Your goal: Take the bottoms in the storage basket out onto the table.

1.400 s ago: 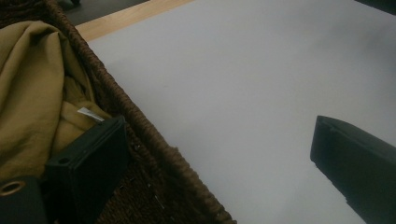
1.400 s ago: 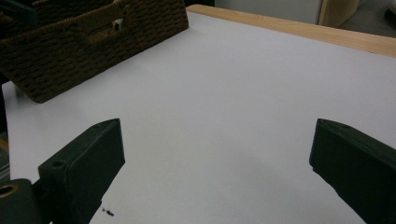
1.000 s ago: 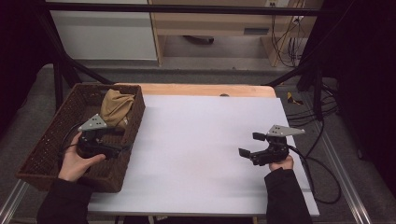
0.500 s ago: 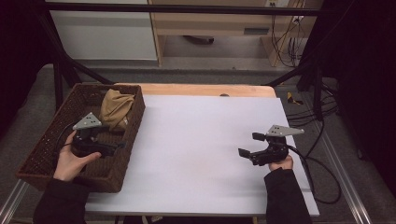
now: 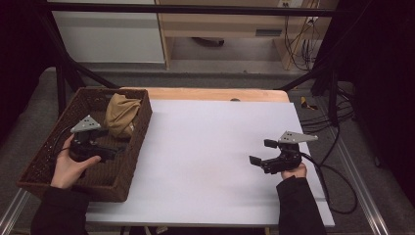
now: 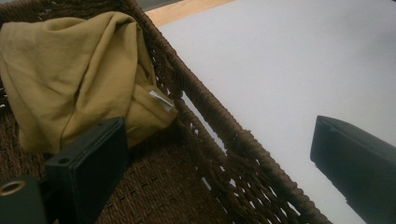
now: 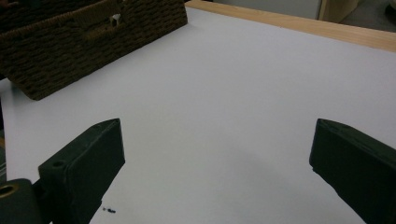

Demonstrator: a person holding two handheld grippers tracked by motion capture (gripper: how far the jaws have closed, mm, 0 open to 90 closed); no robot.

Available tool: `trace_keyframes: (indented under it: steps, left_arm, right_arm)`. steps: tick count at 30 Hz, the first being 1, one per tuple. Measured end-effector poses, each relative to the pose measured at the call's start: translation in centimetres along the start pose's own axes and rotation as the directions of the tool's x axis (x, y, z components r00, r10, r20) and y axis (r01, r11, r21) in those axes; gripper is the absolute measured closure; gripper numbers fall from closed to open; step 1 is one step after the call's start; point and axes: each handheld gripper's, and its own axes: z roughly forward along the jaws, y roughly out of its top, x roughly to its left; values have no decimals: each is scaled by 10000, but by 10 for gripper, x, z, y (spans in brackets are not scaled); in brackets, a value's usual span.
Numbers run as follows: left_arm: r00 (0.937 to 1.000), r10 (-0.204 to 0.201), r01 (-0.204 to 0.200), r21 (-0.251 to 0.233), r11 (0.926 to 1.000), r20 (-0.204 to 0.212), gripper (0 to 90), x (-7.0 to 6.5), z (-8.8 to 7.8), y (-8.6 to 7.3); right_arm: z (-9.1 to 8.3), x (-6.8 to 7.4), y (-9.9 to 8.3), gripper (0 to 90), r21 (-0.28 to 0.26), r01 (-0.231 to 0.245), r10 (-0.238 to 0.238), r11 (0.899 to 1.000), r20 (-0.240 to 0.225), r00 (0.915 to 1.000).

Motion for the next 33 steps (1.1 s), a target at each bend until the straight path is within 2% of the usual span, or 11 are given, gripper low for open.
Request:
trace_keyframes:
  steps: [6, 11, 16, 33]
  left_arm:
    - [10000, -42, 41, -139, 9999, -36, 40, 2, -4, 2]
    - [9999, -78, 78, -13, 10000, -126, 40, 6, -5, 2]
    - [9999, -94, 94, -51, 9999, -43, 40, 7, -5, 4]
    - [9998, 110, -108, 138, 9998, -152, 40, 11, -3, 19]
  right_arm:
    - [0, 0, 0, 38, -26, -28, 28, 10000, -2, 10000]
    - [0, 0, 0, 38, 7, 2, -2, 10000, -5, 10000]
    - [0, 0, 0, 38, 1, -9, 9, 10000, 0, 10000]
    - [0, 0, 0, 39, -12, -25, 25, 10000, 0, 10000]
